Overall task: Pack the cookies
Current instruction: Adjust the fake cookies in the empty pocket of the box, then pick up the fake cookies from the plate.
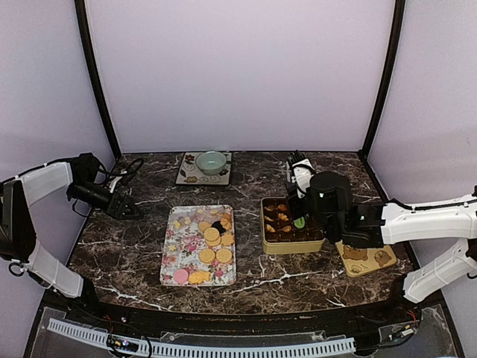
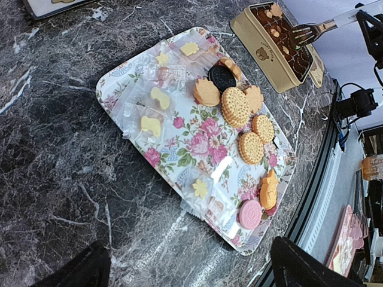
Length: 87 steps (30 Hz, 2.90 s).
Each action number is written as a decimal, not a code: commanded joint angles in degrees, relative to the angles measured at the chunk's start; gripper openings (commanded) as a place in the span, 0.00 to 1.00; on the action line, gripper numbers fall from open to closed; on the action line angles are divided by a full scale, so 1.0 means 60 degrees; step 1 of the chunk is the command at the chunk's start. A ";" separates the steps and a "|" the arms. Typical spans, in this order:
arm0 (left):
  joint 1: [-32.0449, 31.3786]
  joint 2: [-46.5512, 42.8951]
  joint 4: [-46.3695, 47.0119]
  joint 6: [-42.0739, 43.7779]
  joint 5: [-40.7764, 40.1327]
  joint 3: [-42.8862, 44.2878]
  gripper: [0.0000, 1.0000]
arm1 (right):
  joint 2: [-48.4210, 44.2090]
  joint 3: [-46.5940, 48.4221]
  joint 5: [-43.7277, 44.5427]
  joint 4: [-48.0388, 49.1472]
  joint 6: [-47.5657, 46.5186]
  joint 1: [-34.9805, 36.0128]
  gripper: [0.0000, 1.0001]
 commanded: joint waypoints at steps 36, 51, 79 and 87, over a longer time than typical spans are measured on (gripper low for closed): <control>-0.0021 0.0065 -0.0342 -0.0036 -0.0080 0.0295 0.99 | 0.3477 0.3737 -0.3927 0.2127 0.0668 0.1179 0.30; -0.0010 -0.0095 -0.0382 0.0087 -0.0184 0.0225 0.99 | 0.5337 0.4847 -0.3927 0.2303 0.0668 0.1201 0.30; -0.0011 -0.0109 -0.0381 0.0100 -0.0130 0.0254 0.99 | 0.4917 0.3618 -0.4248 0.3456 0.0617 0.1168 0.62; -0.0017 -0.0094 -0.0395 0.0103 -0.0103 0.0288 0.99 | 0.5019 0.3708 -0.4399 0.3262 0.0887 0.1077 0.48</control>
